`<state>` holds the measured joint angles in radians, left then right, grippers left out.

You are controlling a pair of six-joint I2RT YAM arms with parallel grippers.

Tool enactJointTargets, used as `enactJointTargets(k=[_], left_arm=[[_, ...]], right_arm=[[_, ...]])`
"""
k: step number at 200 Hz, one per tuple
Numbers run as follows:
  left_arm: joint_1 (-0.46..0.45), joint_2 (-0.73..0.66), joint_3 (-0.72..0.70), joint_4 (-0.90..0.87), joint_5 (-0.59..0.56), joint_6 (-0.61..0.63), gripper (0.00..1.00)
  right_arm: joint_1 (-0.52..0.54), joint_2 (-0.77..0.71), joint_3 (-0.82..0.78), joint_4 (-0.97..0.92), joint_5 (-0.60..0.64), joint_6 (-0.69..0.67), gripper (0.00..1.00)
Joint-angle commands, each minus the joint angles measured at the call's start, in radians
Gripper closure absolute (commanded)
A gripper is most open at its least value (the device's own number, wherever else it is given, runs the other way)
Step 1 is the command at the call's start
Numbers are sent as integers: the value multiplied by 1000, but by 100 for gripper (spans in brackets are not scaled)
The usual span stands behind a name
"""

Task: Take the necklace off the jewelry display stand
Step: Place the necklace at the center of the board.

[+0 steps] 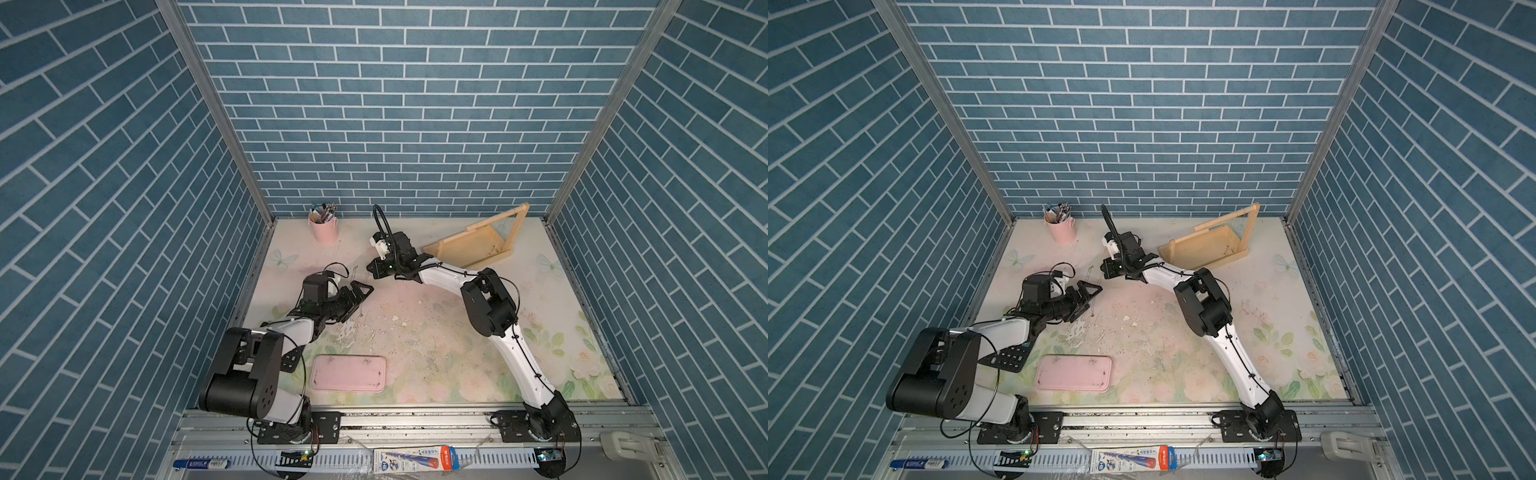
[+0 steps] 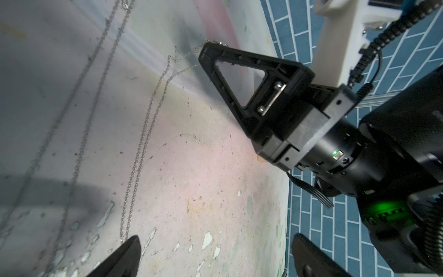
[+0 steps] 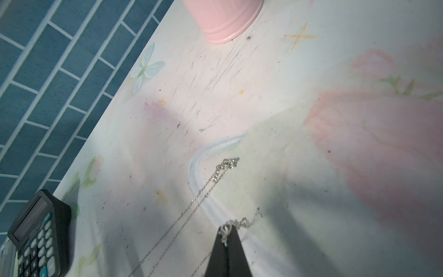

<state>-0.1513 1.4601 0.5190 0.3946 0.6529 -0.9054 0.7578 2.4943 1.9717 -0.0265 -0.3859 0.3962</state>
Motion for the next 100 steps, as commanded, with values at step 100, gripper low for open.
enactJointTargets(k=[100], left_arm=[[-5,-18,44,-71,1,41,1]], right_arm=[[-15,66,90,-24,-31,0,98]])
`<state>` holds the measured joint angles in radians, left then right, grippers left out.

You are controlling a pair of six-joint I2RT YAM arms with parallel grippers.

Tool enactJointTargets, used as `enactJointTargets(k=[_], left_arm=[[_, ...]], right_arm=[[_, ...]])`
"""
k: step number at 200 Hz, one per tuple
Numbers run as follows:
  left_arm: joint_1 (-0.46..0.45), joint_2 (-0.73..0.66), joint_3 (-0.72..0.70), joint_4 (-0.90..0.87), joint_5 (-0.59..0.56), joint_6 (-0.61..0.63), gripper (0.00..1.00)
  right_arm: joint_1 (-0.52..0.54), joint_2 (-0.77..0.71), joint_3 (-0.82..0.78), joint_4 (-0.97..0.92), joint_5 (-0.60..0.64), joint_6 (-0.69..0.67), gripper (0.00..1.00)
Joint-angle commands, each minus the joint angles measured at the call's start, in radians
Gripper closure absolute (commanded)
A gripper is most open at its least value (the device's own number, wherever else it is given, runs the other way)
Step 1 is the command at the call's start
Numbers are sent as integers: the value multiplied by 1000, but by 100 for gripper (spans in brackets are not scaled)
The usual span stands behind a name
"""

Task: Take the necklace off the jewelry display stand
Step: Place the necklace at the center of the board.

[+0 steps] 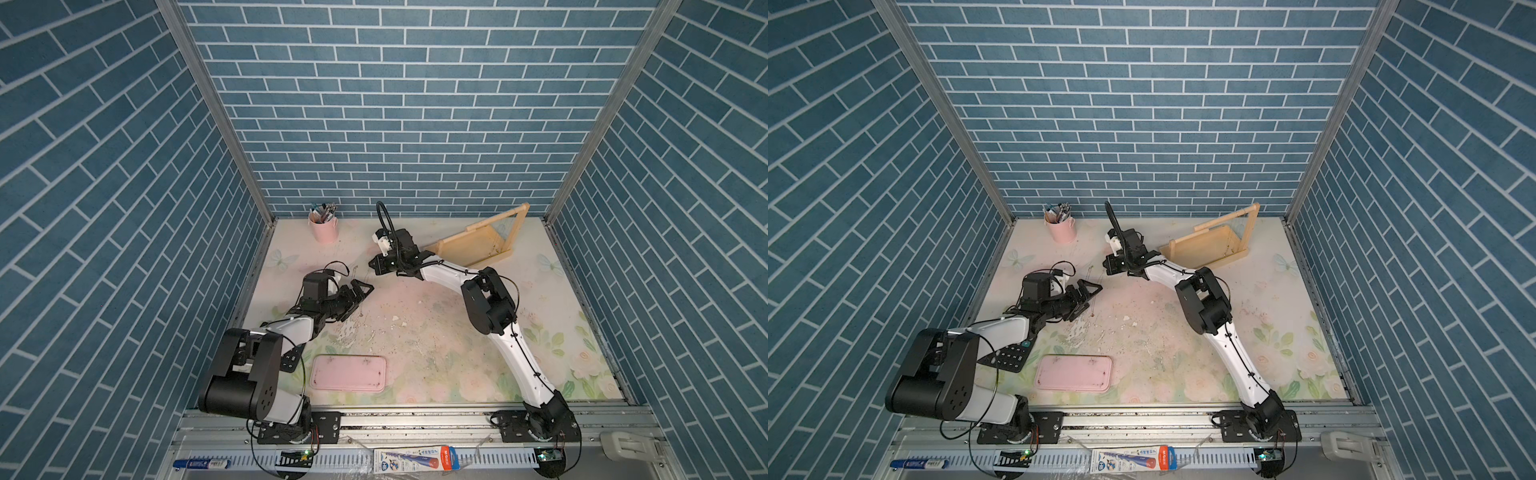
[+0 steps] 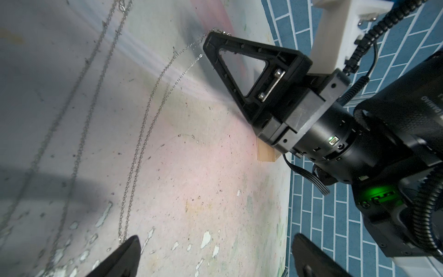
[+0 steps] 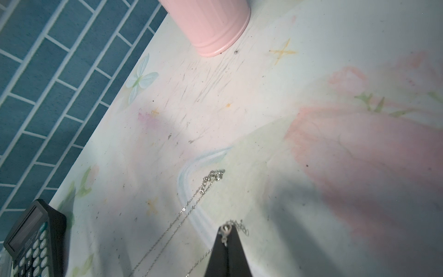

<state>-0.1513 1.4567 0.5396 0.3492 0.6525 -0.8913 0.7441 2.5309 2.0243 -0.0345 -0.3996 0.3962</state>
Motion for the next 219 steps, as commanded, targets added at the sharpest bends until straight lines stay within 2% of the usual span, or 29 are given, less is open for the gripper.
enactJointTargets(k=[1,219], left_arm=[[-5,-15,23,-26,1,27,1],[1,24,18,-3,10,27,1]], right_arm=[[-1,30,39,-16,-17,0,98],[-3,98,97,-50,-31,6,90]])
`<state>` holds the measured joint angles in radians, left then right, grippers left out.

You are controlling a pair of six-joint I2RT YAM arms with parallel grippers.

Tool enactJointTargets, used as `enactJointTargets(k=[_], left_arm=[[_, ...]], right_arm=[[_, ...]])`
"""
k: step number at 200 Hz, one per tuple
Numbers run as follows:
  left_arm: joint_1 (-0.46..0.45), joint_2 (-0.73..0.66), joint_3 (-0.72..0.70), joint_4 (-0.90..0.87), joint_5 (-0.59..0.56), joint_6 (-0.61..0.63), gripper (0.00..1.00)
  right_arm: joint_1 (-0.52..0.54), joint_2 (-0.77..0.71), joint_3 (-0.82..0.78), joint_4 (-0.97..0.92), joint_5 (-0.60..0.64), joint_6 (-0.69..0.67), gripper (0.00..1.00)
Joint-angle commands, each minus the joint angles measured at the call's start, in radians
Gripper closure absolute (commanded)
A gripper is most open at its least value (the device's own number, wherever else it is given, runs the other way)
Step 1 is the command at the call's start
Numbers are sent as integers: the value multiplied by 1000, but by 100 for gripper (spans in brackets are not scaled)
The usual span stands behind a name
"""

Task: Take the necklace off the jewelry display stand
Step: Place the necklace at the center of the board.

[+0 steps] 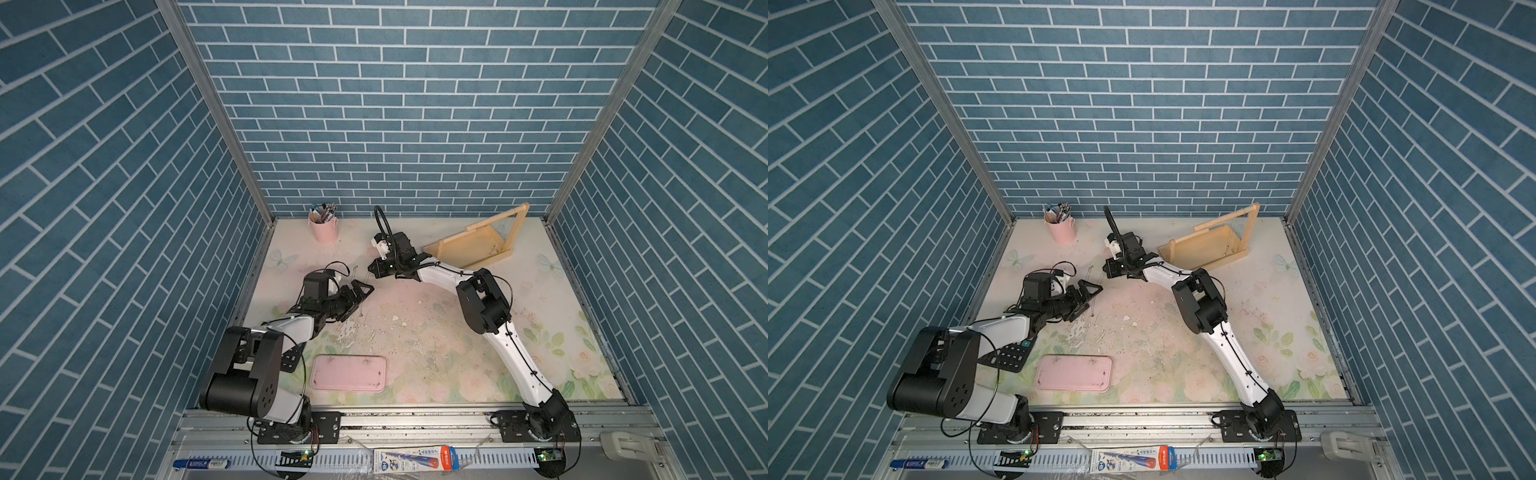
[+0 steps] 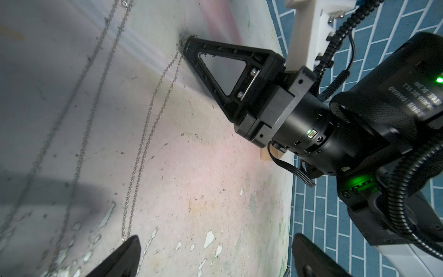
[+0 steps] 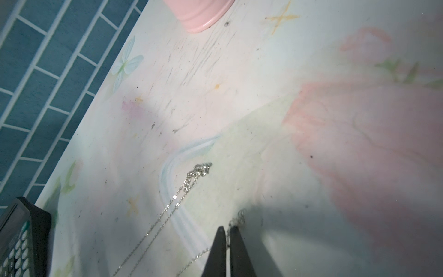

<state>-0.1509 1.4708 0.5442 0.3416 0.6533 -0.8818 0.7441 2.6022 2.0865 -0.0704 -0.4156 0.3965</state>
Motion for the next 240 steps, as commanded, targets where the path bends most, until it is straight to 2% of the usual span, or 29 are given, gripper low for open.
enactJointTargets(k=[1,71,142,240], left_arm=[[1,10,13,5,9,17,1],[10,4,8,0,14,18,1],[10,1,10,-5,17,18,1],[11,-10,16,-15,17,21,1]], right_arm=[[-3,27,35,-14,-15,5,90],[-4,27,41,-28,-15,1,81],[-5,17,40,-52,-5,-17,68],[-12,10,75,-77,-11,-21,62]])
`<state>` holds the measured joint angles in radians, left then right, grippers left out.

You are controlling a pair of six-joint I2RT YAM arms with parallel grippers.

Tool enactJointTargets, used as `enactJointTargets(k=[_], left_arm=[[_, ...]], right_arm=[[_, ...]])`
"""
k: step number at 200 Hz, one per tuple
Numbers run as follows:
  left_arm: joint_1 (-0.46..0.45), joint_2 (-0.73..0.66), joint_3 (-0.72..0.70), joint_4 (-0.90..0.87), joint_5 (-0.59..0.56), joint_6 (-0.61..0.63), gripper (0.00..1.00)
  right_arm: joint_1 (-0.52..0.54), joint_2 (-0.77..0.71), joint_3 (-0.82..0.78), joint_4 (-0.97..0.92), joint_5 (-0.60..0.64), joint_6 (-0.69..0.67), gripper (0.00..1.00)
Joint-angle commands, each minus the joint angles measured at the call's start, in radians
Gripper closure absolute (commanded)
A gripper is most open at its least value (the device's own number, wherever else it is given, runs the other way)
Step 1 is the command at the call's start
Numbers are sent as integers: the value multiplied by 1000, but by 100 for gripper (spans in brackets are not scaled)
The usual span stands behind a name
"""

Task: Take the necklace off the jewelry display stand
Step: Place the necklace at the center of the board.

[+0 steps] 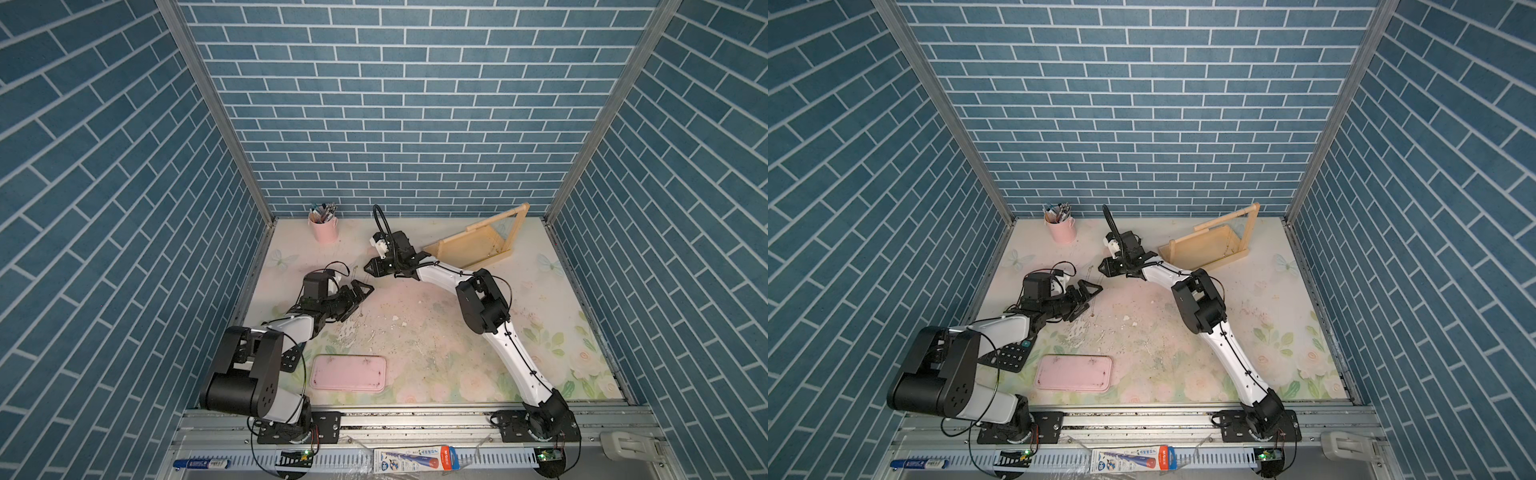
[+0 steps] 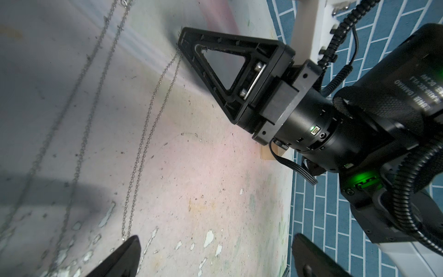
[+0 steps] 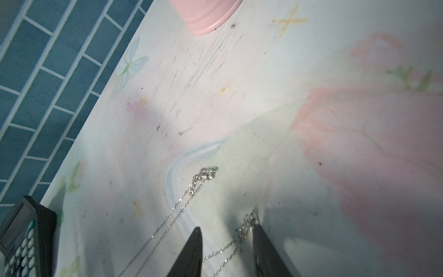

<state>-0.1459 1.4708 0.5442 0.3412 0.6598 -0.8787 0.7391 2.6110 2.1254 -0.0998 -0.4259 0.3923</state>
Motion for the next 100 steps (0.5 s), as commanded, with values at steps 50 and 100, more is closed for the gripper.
enactJointTargets(k=[50,100], left_arm=[[6,-60,35,-73,12,51,1],[6,-132,71,-180,1,105,1]], right_arm=[[-15,-23,42,-60,-1,-20,56],[-20,-75,41,-75,1,-30,46]])
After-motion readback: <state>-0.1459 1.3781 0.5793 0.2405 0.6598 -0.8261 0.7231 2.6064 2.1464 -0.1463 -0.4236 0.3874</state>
